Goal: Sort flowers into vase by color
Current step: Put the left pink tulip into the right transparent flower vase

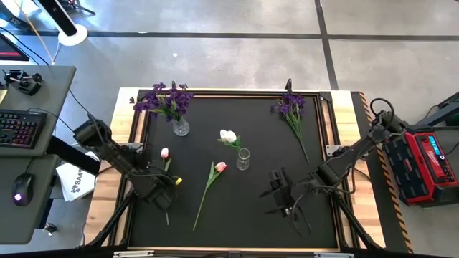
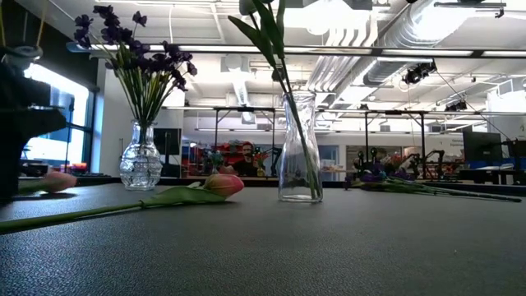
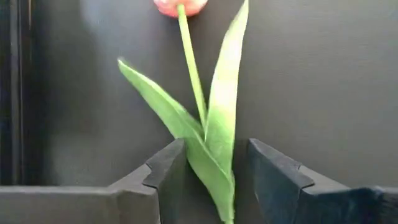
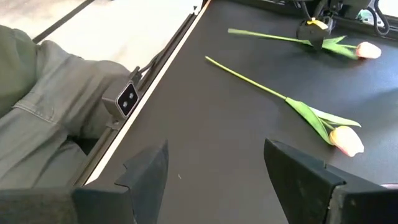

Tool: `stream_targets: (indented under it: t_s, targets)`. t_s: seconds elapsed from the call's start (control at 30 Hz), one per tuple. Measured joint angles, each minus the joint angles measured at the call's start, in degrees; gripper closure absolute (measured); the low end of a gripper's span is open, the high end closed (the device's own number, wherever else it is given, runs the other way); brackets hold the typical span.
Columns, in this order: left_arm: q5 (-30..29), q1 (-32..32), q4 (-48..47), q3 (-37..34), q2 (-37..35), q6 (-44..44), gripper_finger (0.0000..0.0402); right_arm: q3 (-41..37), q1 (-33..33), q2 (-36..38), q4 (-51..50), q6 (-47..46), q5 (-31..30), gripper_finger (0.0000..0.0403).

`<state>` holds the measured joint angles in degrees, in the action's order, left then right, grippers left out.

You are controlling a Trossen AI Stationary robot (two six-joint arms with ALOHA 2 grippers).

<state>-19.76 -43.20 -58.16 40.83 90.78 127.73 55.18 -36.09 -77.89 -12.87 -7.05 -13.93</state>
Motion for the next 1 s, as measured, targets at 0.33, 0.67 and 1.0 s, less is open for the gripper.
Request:
stream_targets:
  t_s: [0.33, 0.67, 1.0]
  targets:
    - [-0.68, 0.11, 1.63, -1.1, -0.07, -2.8, 0.0356, 0.0, -0.42, 0.0, 0.17, -1.14, -0.05, 0.0155]
    - [-24.47, 0.11, 16.05, -1.17, -0.04, -13.68, 0.0393, -0.51, -0.55, 0.0, -5.29, -1.37, -0.93, 0.0155]
    - [-45.27, 0.1, 48.67, -1.15, -2.28, -56.61, 0.04, -5.55, 1.68, 0.0, 7.33, -1.92, -2.14, 0.0155]
